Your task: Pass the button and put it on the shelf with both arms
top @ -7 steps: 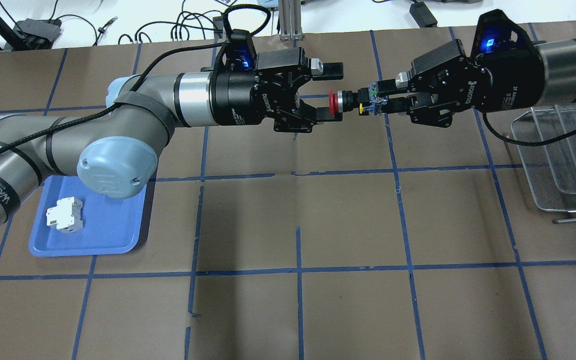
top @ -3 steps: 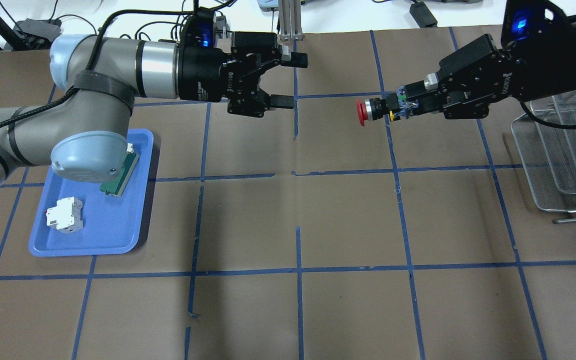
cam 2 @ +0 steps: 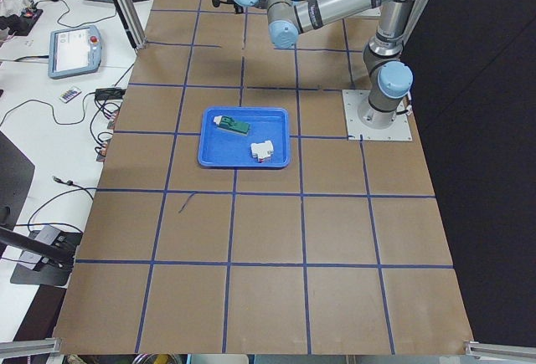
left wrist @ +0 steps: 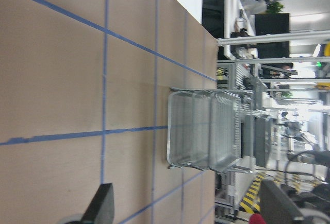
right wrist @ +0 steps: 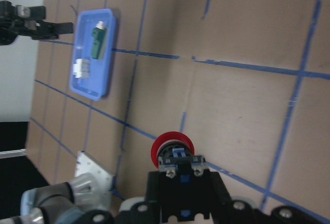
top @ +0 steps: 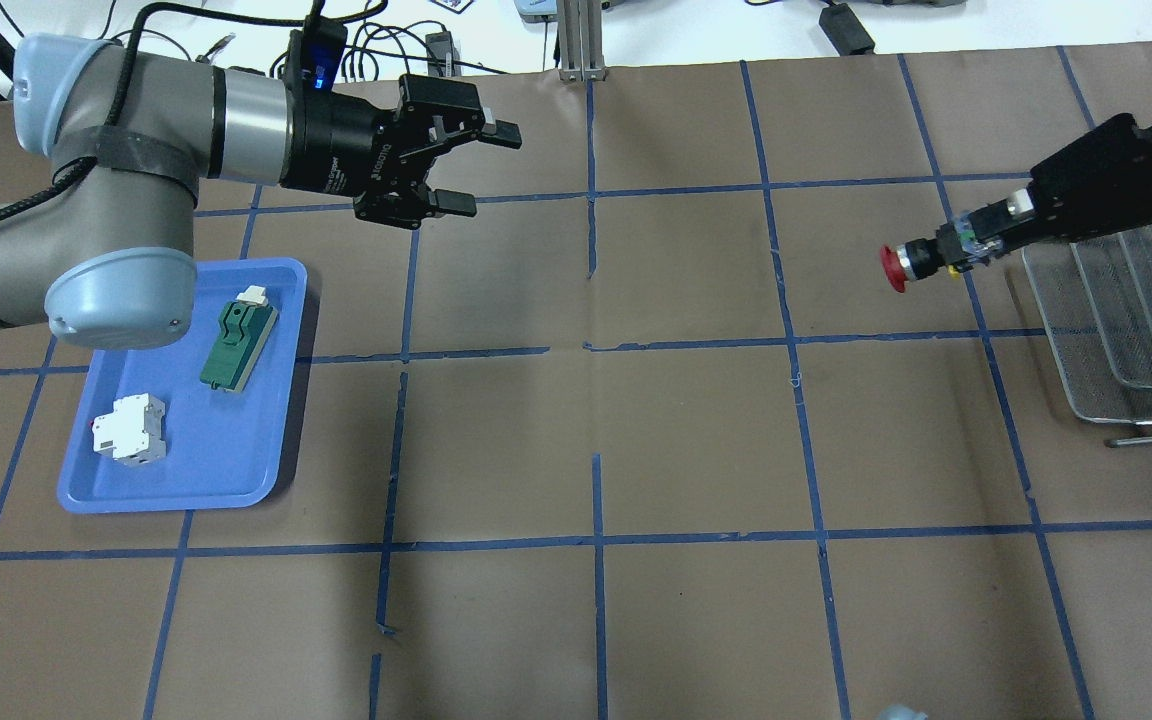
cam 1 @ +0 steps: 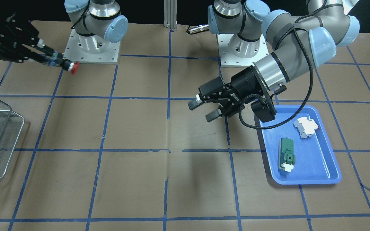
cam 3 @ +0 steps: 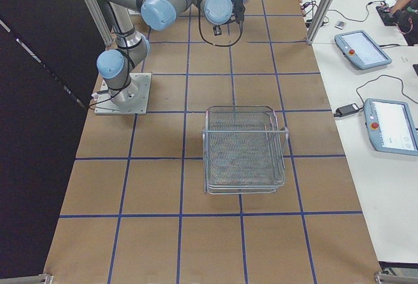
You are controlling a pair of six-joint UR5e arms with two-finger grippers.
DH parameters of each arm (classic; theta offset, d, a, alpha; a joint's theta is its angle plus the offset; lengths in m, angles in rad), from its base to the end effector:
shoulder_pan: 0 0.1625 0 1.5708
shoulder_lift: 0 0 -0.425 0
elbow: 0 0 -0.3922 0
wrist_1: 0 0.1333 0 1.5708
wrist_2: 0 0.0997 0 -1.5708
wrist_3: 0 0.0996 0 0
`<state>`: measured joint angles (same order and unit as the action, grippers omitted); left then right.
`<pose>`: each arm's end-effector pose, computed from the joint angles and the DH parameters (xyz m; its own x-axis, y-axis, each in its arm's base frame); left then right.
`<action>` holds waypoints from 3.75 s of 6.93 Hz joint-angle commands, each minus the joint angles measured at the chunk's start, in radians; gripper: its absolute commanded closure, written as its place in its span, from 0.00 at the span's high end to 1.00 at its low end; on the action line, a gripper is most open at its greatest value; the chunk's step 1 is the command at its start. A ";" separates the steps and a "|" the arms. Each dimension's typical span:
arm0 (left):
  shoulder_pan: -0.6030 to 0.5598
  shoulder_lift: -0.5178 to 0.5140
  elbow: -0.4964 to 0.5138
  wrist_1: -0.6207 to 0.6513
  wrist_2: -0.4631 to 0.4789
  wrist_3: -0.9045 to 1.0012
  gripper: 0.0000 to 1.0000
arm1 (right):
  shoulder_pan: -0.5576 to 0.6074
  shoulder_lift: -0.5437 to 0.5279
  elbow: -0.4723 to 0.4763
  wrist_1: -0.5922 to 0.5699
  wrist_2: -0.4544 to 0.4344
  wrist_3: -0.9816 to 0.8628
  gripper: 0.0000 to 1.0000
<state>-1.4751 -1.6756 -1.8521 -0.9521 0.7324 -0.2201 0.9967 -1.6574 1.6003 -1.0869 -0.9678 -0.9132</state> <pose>-0.1567 -0.5376 0.3956 -0.6452 -0.1073 0.7564 -0.2396 0.9686 -0.0670 -0.0642 -0.4487 0.4923 -0.7361 -0.2111 -0.6432 -0.1443 0.9772 -0.1556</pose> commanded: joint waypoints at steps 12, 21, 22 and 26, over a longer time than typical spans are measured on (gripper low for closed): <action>-0.116 0.060 0.418 -0.703 0.829 0.217 1.00 | -0.105 0.214 0.020 -0.754 -0.620 -0.208 0.43; -0.116 0.062 0.416 -0.701 0.832 0.214 1.00 | -0.012 0.096 -0.072 -0.396 -0.621 -0.063 1.00; -0.116 0.062 0.416 -0.701 0.831 0.214 1.00 | 0.064 0.052 -0.080 -0.328 -0.621 0.007 1.00; -0.108 0.065 0.419 -0.701 0.831 0.217 1.00 | 0.447 0.004 -0.082 -0.334 -0.638 0.526 1.00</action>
<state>-1.5870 -1.6114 -1.4343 -1.6536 1.5631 -0.0034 1.3245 -1.6496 1.5196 -1.4185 -1.6038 -0.5901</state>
